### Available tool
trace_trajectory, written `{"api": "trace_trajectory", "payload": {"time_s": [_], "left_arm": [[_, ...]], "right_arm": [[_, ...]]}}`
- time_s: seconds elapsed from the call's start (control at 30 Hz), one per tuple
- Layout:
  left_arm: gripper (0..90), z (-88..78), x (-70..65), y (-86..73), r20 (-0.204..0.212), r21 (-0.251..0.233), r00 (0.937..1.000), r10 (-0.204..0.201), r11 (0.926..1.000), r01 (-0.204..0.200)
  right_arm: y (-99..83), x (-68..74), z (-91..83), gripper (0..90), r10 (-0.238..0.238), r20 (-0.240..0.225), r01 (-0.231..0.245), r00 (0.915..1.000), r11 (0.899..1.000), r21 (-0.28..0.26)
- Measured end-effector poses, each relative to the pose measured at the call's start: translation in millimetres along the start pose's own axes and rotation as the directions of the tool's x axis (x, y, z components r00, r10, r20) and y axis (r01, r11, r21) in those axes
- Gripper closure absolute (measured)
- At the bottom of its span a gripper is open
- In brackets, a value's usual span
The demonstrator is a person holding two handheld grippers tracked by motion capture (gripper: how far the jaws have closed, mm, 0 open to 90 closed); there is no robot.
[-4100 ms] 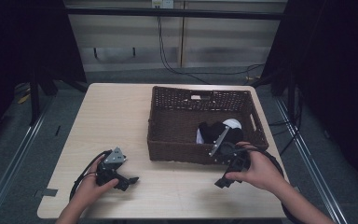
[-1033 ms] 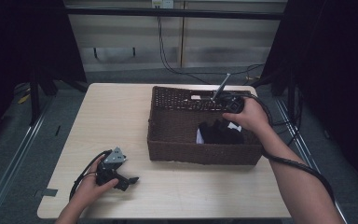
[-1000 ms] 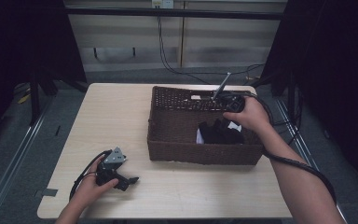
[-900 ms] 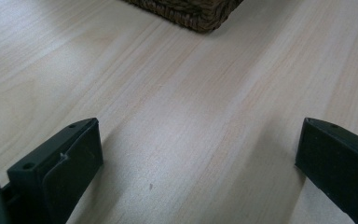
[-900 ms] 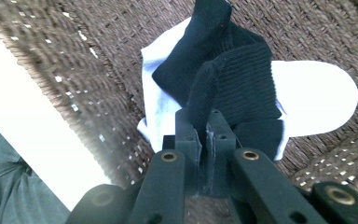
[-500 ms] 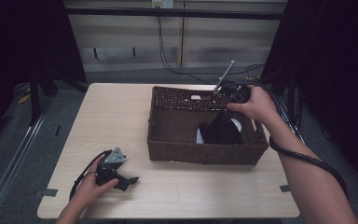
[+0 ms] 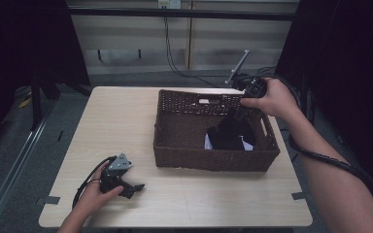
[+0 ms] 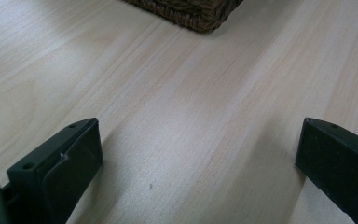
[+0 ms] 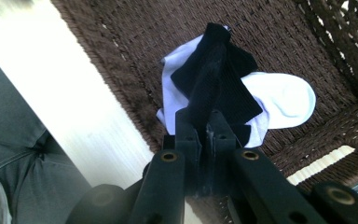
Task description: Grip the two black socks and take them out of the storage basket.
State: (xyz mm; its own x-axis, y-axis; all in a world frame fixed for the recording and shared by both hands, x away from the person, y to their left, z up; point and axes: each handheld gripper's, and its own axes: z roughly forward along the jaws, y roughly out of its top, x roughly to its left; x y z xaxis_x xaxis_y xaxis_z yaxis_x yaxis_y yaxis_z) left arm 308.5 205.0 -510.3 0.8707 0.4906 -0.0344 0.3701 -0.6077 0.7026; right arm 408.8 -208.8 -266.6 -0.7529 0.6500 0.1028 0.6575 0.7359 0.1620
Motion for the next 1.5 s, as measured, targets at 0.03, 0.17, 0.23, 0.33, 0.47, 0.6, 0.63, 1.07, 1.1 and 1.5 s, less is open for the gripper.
{"api": "trace_trajectory", "payload": {"time_s": [0.03, 0.17, 0.23, 0.33, 0.47, 0.6, 0.63, 1.07, 1.1, 1.5], "left_arm": [[0.0, 0.0, 0.0, 0.0, 0.0, 0.0, 1.0, 0.0, 1.0, 0.0], [0.0, 0.0, 0.0, 0.0, 0.0, 0.0, 1.0, 0.001, 1.0, -0.001], [0.0, 0.0, 0.0, 0.0, 0.0, 0.0, 1.0, 0.001, 1.0, -0.001], [0.0, 0.0, 0.0, 0.0, 0.0, 0.0, 1.0, 0.0, 1.0, 0.0], [0.0, 0.0, 0.0, 0.0, 0.0, 0.0, 1.0, 0.0, 1.0, 0.0], [0.0, 0.0, 0.0, 0.0, 0.0, 0.001, 1.0, 0.001, 1.0, -0.001], [0.0, 0.0, 0.0, 0.0, 0.0, 0.0, 1.0, 0.0, 1.0, 0.0], [0.0, 0.0, 0.0, 0.0, 0.0, 0.0, 1.0, 0.0, 1.0, 0.0], [0.0, 0.0, 0.0, 0.0, 0.0, 0.001, 1.0, 0.001, 1.0, -0.001], [0.0, 0.5, -0.3, -0.3, -0.006, -0.006, 1.0, -0.001, 1.0, 0.001]], "right_arm": [[0.1, 1.5, -2.8, 85.8, -0.003, 0.005, 0.003, 1.0, 1.0, -0.004], [0.2, 9.4, -13.2, 85.7, -0.026, 0.007, 0.026, 0.9996, 1.0, -0.003], [-0.2, 14.7, -18.0, 85.8, -0.045, 0.003, 0.045, 0.999, 0.999, -0.003], [-1.7, 22.4, -23.0, 85.7, -0.066, -0.002, 0.066, 0.9978, 0.998, -0.013], [-4.9, 34.6, -27.4, 85.8, -0.098, -0.006, 0.098, 0.9951, 0.995, -0.017], [-9.0, 49.5, -31.8, 85.7, -0.141, -0.026, 0.14, 0.9896, 0.989, -0.039], [-10.3, 53.6, -32.9, 85.7, -0.152, -0.028, 0.151, 0.9879, 0.987, -0.045], [-19.8, 105.8, -11.1, 85.7, -0.291, -0.099, 0.286, 0.9517, 0.957, -0.056], [-19.4, 108.3, -5.6, 85.6, -0.299, -0.109, 0.295, 0.948, 0.954, -0.052], [-8.0, 120.1, 73.6, 85.6, -0.32, -0.189, 0.325, 0.9283, 0.946, -0.008]]}}
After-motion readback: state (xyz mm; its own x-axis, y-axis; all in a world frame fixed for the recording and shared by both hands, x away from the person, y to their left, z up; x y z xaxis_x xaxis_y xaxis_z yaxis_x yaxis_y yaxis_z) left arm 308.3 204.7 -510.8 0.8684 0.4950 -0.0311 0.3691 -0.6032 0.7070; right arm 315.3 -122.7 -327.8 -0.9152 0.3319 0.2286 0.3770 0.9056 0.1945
